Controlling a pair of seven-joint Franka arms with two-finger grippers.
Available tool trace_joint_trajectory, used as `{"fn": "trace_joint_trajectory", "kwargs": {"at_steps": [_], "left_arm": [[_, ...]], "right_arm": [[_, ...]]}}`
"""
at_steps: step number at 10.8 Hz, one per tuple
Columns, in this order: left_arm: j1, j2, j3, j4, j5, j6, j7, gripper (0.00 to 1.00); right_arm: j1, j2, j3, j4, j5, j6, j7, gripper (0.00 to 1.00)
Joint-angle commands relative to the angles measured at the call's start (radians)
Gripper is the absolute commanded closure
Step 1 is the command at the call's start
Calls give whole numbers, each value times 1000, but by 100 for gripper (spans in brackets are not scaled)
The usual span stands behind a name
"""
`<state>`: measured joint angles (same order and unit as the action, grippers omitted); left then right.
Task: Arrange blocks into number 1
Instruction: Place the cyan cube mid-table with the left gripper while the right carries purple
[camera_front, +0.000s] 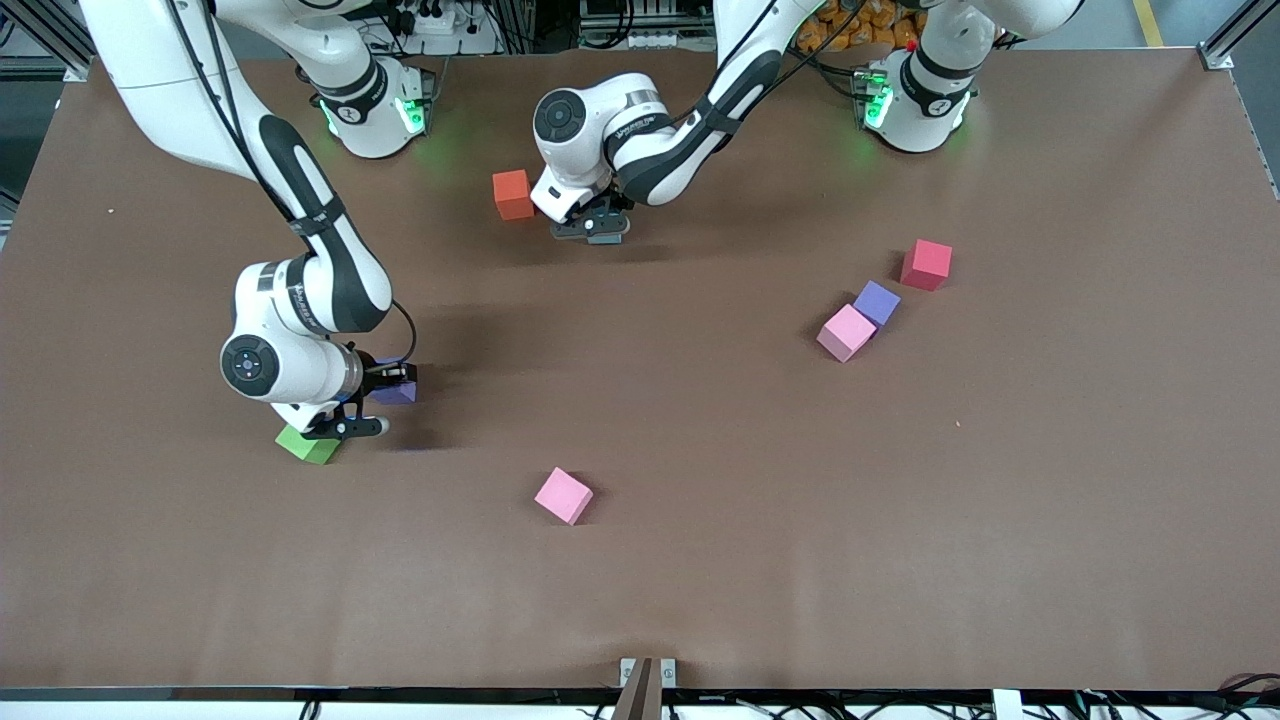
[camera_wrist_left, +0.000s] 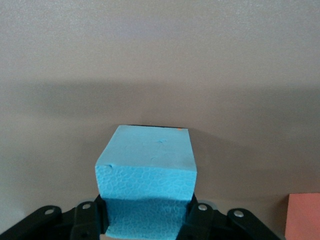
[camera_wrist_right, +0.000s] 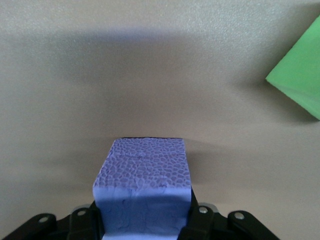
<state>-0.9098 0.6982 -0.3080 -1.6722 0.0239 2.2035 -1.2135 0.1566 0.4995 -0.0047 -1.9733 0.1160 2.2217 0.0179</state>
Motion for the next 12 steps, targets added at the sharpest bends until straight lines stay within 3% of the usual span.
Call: {"fn": "trace_joint_trajectory", "kwargs": {"at_steps": [1, 3, 4, 6, 9, 12], "left_arm": [[-4, 7, 1, 16, 24, 10, 28, 100], [-4, 9, 1, 14, 24, 18, 55, 100], [-4, 7, 1, 14, 24, 22, 60, 87], [-8, 9, 3, 14, 24, 22, 66, 0], [-11, -8, 4, 12, 22, 18, 46, 0], [14, -116, 18, 11, 24, -74, 9, 0]], "right_arm": [[9, -88, -11, -16, 22, -23, -6, 64], [81, -194, -78, -15, 20, -77, 55, 61], [104, -241, -95, -16, 20, -89, 112, 60], [150, -324, -110, -41, 19, -80, 262, 60], [181, -372, -129, -48, 10, -83, 356, 60], [187, -374, -127, -48, 10, -83, 417, 60]]}}
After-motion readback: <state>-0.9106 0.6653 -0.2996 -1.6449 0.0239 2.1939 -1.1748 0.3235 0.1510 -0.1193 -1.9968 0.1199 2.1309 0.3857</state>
